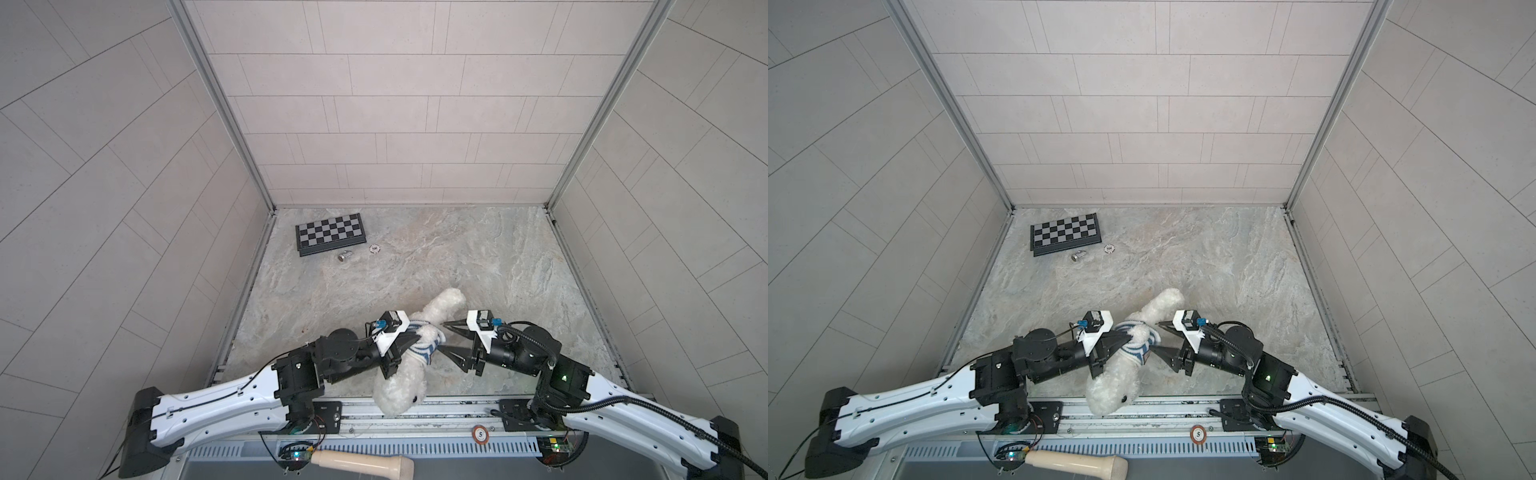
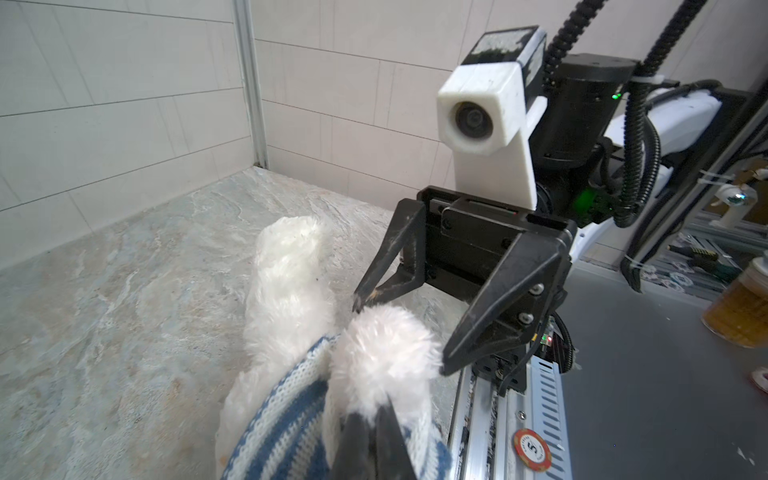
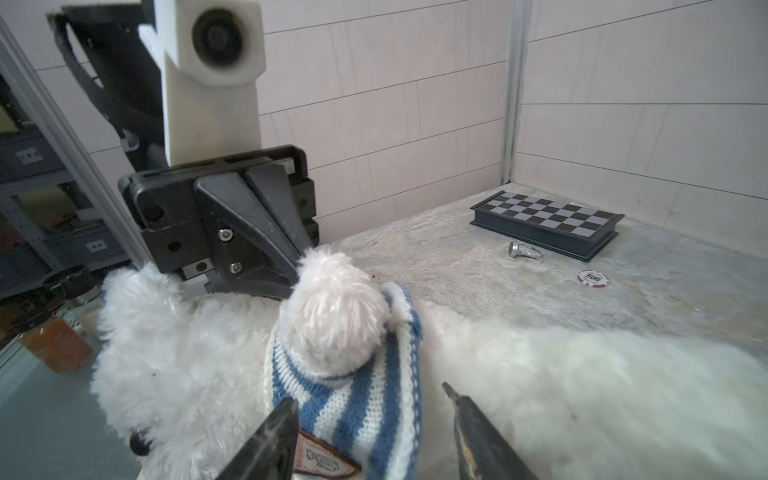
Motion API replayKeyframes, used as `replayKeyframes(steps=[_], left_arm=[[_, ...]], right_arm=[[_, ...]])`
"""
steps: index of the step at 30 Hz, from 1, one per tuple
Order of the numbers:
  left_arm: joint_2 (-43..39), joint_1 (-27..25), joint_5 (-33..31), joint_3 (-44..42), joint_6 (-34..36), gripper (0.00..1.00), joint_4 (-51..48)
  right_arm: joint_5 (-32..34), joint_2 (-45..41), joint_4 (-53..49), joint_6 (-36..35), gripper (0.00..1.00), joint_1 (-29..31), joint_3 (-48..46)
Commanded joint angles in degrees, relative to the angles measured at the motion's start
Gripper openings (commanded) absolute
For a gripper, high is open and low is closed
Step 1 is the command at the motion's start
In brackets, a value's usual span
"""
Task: Dress the teddy bear
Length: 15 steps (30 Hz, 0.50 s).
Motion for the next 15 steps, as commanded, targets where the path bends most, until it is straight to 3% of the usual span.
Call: replayKeyframes(steps=[1,8,15], left_arm=[[1.59,-0.2,5.41,2.46,1.66,0.0,-3.35],[3.27,-0.2,7.5,4.17,2.51,0.0,-4.83],[3.35,-0.2,7.62,5.62,3.08,0.0,-6.71]], right_arm=[[-2.15,0.38,2.09,-4.99,0.63,1.88,2.7],[-0.56,2.52,-0.03,-7.58,0.43,2.6,3.63],[-1.73,5.84,-2.05,-10.33,0.54,3.58,4.88]])
